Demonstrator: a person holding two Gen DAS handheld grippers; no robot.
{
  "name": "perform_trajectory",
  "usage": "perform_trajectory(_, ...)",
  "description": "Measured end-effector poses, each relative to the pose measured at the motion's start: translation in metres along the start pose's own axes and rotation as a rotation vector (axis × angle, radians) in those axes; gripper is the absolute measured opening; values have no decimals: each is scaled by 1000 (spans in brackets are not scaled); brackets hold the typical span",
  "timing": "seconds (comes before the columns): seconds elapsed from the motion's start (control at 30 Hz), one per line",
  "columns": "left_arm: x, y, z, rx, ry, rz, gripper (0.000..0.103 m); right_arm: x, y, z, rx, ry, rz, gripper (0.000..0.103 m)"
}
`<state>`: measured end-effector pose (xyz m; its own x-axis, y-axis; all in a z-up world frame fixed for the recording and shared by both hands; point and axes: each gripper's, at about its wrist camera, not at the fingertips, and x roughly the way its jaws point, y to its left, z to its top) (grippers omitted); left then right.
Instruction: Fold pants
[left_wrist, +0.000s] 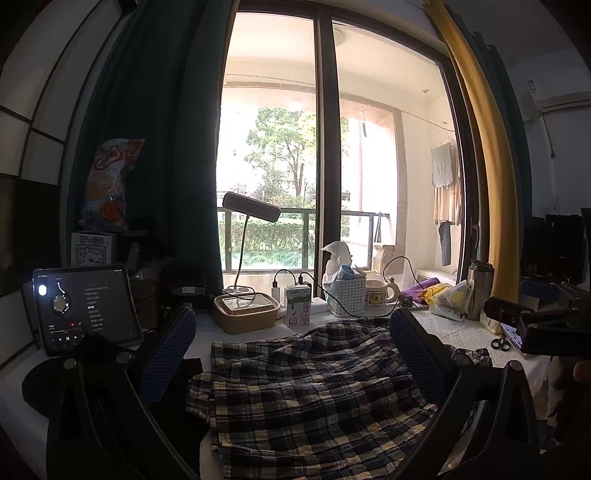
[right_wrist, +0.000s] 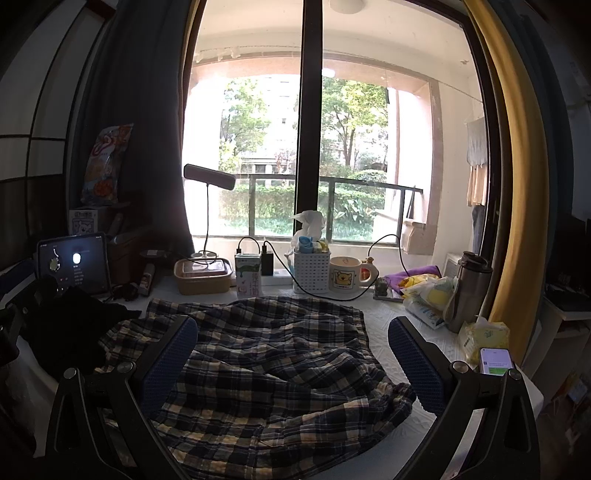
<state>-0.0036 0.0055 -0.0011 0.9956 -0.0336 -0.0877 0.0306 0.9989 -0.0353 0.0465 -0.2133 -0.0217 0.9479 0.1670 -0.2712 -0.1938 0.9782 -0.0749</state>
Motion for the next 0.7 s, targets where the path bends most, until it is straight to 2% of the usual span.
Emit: perform_trajectory(0.7,-3,0,2,1,-16,5,103,-1,0,1,1,0,0,103)
